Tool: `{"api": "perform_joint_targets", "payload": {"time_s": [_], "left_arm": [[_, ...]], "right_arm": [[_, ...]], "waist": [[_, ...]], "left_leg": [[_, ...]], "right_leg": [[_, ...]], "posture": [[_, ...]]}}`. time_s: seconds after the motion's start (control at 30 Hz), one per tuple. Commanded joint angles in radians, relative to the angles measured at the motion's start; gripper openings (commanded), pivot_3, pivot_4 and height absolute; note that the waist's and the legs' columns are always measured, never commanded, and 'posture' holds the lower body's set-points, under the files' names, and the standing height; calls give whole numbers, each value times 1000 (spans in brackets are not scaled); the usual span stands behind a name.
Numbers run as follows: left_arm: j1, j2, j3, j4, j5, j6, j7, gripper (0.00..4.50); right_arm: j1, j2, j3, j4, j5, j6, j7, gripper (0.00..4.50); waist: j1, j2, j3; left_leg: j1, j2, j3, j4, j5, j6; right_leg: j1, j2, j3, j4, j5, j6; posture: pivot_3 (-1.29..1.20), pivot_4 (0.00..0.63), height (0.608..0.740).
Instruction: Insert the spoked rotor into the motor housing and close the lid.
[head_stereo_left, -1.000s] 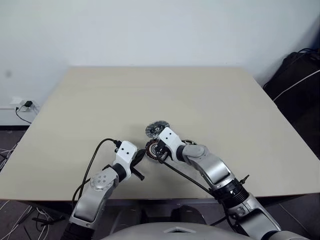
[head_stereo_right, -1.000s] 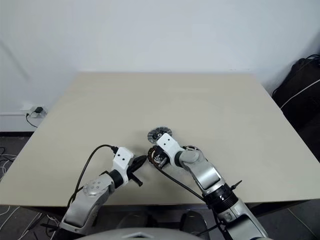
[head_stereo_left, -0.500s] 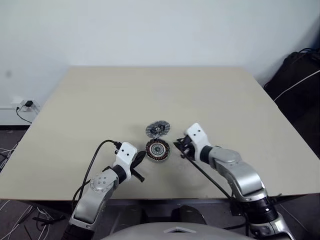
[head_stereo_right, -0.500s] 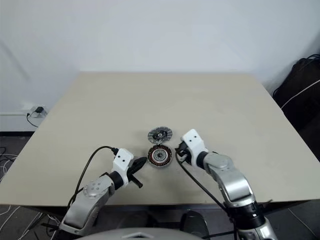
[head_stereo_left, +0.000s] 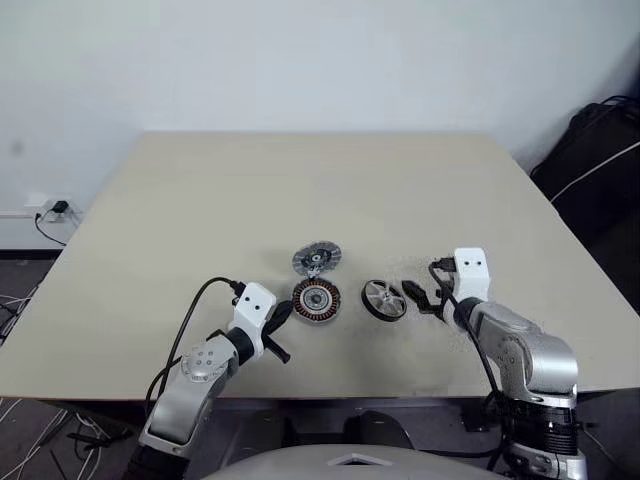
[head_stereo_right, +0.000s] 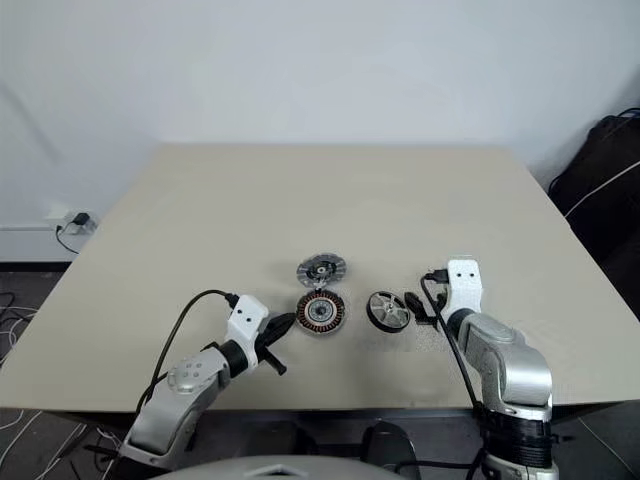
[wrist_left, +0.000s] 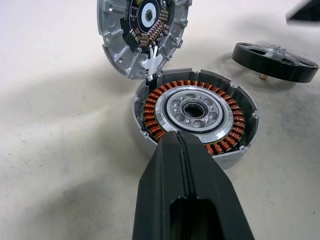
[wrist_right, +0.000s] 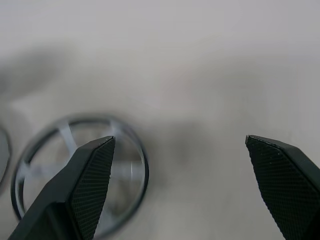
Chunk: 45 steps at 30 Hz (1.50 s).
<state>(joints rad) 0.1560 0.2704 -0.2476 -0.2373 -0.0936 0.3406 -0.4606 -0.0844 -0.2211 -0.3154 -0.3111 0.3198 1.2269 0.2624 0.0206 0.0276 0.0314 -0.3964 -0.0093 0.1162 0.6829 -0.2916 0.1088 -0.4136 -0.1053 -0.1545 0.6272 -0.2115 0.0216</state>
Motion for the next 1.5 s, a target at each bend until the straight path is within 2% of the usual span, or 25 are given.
{"api": "perform_joint_targets", "payload": {"time_s": [0.03,0.3,1.1,1.5], "left_arm": [[-9,-2,0,-13,-6,-9,-4,0],[1,-7,-1,-13,-1,-11,6,0],[-5,-10,0,-7,0,-13,17,0],[-10,-8,-2,-6,4,-8,19,0]], "right_arm": [[-59,36,-84,-13,71,129,-8,4473],[-160,134,-253,37,108,274,-62,4473],[-190,206,-339,112,165,379,-24,4473],[-208,253,-395,126,165,359,-25,4473]], "waist": [[-3,2,0],[-1,4,1],[-10,6,1],[-11,6,1]], "left_leg": [[0,0,0,0,0,0],[0,0,0,0,-1,1],[0,0,1,-1,-1,2],[0,0,1,-1,-1,2]], "right_leg": [[0,0,0,0,0,0],[0,0,0,0,0,0],[-1,1,0,0,1,1],[-1,1,0,0,1,1]], "posture": [[0,0,740],[0,0,740],[0,0,740],[0,0,740]]}}
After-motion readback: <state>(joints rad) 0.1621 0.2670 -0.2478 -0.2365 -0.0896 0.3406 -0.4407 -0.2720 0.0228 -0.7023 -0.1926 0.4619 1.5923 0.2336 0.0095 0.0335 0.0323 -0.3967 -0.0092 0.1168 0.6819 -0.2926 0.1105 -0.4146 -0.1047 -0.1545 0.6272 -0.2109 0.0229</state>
